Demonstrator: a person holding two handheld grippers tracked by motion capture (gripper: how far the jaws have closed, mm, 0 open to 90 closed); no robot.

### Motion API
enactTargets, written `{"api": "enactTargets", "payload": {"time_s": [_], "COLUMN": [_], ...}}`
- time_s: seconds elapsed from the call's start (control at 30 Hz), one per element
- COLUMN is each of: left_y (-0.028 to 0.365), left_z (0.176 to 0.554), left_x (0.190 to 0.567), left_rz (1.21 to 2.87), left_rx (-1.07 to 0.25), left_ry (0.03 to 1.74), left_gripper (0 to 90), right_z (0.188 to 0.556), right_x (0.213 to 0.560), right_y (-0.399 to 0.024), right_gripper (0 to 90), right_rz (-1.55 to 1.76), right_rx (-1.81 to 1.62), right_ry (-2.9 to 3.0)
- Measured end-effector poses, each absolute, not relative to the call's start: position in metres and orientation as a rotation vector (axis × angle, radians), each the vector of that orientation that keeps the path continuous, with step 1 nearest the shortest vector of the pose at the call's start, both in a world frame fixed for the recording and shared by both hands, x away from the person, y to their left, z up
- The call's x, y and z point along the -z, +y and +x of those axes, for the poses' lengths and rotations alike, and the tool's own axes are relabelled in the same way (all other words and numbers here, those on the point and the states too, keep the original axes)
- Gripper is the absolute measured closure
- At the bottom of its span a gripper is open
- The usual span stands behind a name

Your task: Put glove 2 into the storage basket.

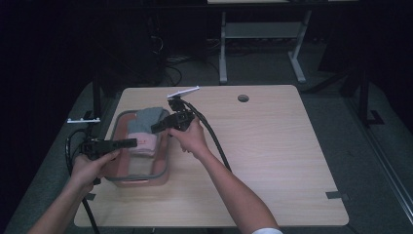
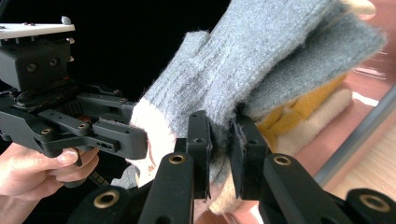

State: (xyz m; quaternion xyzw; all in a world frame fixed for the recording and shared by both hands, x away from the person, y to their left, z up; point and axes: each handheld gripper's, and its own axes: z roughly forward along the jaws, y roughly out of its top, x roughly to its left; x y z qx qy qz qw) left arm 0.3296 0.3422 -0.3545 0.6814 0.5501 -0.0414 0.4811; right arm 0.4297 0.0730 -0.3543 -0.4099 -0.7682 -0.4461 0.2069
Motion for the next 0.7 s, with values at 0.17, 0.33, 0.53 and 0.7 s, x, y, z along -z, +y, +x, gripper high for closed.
{"api": "enactTargets", "payload": {"time_s": [0.17, 0.33, 0.53, 0.7], "left_y": [0.345, 0.348, 0.349, 0.351], "left_z": [0.328, 0.328, 0.328, 0.328], "left_x": [0.356, 0.357, 0.359, 0.363], "left_rz": [1.659, 1.657, 1.660, 1.657], "left_rx": [0.098, 0.098, 0.095, 0.097], "left_ry": [1.348, 1.352, 1.359, 1.370], "left_gripper": [65.1, 65.1, 65.1, 65.2], "right_z": [0.430, 0.430, 0.432, 0.432], "right_x": [0.356, 0.358, 0.361, 0.364], "right_y": [0.078, 0.081, 0.083, 0.086], "right_gripper": [78.9, 78.9, 78.8, 78.8], "right_rz": [-1.137, -1.133, -1.128, -1.134], "right_rx": [1.234, 1.226, 1.224, 1.215], "right_ry": [-2.147, -2.145, -2.145, -2.150]}}
